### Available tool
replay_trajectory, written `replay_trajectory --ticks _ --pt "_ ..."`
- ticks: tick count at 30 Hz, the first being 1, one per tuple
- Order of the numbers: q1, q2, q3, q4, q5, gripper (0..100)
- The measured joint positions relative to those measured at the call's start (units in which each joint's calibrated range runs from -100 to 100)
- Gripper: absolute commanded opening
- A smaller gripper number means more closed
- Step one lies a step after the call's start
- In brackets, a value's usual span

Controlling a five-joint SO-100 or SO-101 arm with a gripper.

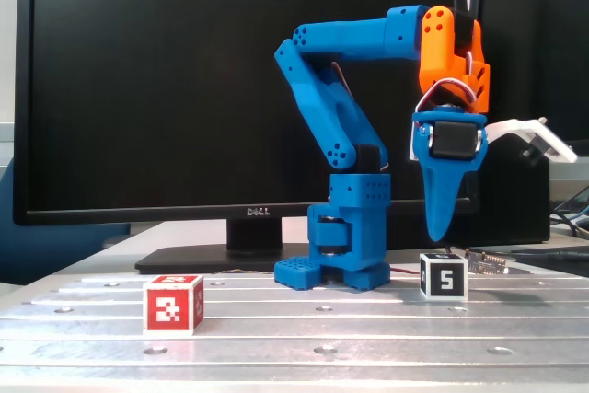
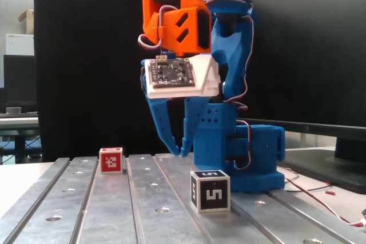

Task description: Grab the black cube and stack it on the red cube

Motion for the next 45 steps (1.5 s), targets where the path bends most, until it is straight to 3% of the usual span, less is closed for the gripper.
replay_trajectory --ticks 6,11,25,45 --pt "-4.81 -8.12 4.44 -0.17 -5.04 1" --pt "-7.85 -14.97 8.61 0.0 -5.2 1" --pt "-14.37 -11.67 9.24 0.09 -8.92 1" --pt "-15.63 -10.82 9.15 0.0 -8.97 21"
